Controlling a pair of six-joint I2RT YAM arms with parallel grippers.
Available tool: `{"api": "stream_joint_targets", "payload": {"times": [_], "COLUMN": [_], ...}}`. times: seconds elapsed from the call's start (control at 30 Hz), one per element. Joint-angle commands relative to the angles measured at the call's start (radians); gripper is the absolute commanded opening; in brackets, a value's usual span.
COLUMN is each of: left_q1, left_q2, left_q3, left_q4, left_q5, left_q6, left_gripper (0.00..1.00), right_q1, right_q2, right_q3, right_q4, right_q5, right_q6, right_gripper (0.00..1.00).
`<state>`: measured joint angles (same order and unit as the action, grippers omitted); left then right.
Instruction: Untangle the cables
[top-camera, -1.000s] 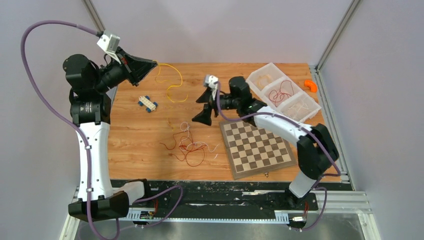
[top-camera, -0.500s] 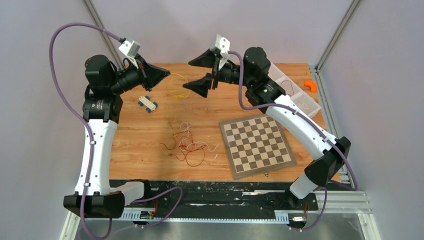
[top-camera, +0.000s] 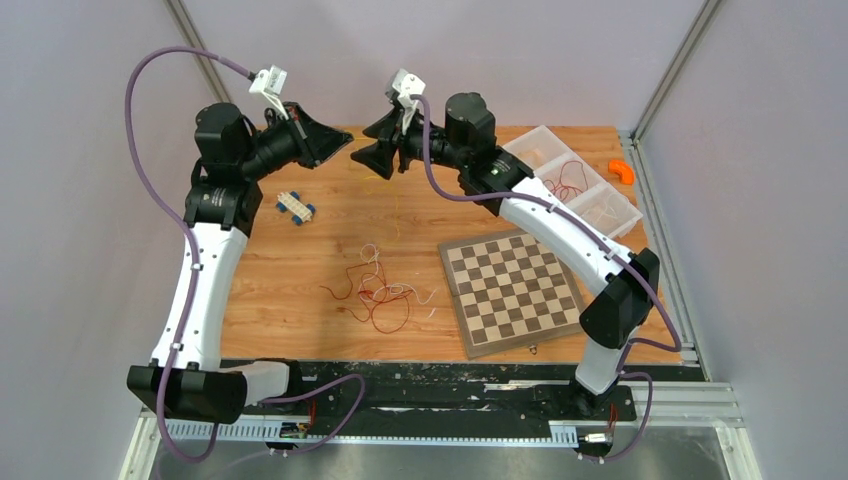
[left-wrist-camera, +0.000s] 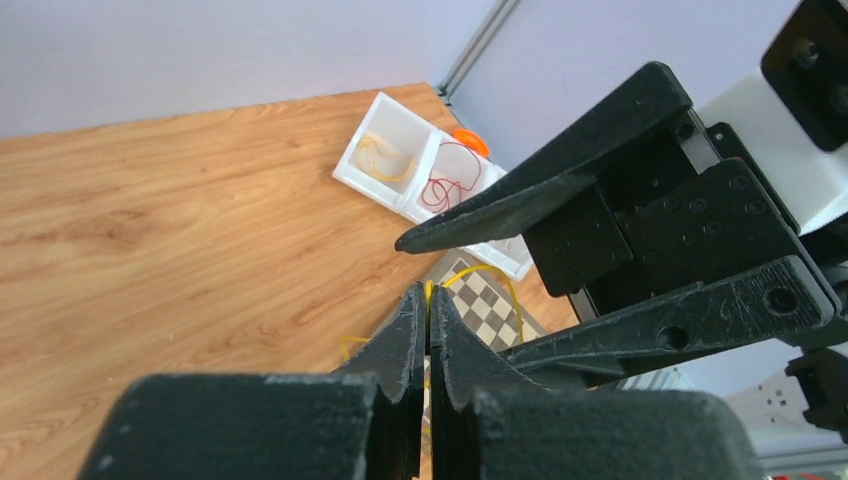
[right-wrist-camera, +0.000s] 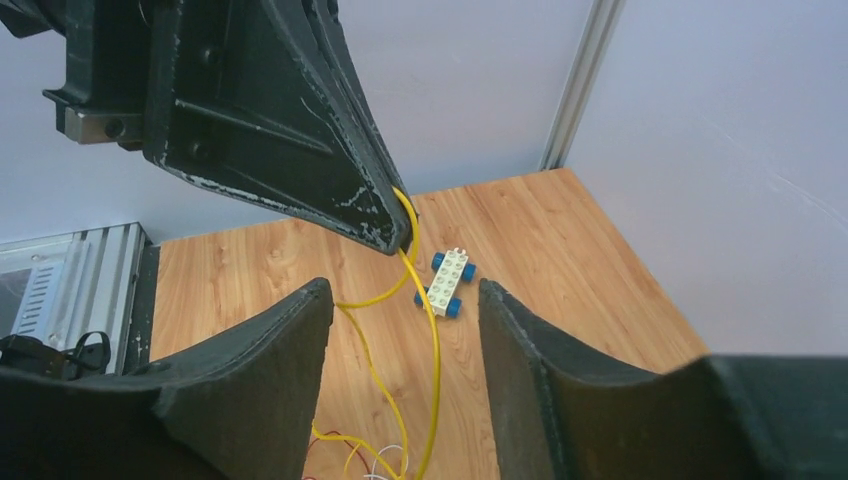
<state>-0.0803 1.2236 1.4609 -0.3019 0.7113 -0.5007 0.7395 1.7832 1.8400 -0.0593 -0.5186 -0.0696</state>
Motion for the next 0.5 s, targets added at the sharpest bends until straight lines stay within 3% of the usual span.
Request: {"api": "stream_joint_targets", "payload": {"times": [0.0, 0.07, 0.23, 0.3, 0.37, 0.43, 0.47], "left_q1": [-0.020, -0.028, -0.039, -0.041, -0.041, -0.041, -0.040], "left_q2": [-0.003, -0.003, -0.002, 0.002, 0.001, 0.000, -0.001], "left_q3": [-0.001, -0.015, -0.023, -0.016, -0.012, -0.018, -0.020], "left_q4": [0.059, 0.070, 0.108, 0.112, 0.110, 0.119, 0.130], "left_q5": [-0.013, -0.005, 0.019, 0.023, 0.024, 0.030, 0.041], "left_q6": [-0.082, -0.093, -0.118, -0.120, -0.118, -0.118, -0.108], "left_gripper": [0.00, 0.00, 0.00, 0.00, 0.00, 0.18, 0.46], "right_q1": [0.007, 0.008, 0.008, 0.005, -0.009, -0.034, -0.064], "right_q2": [0.000, 0.004, 0.026, 0.024, 0.000, -0.023, -0.032], "right_q3": [0.045, 0.054, 0.069, 0.062, 0.041, 0.027, 0.030], "right_q4": [0.020, 0.020, -0.002, -0.016, -0.017, -0.021, -0.028], "right_q5": [0.055, 0.051, 0.100, 0.116, 0.094, 0.073, 0.045], "right_q6": [-0.030, -0.030, -0.064, -0.095, -0.103, -0.065, -0.023], "right_gripper": [0.52, 0.47, 0.22, 0.04, 0.00, 0.00, 0.00]}}
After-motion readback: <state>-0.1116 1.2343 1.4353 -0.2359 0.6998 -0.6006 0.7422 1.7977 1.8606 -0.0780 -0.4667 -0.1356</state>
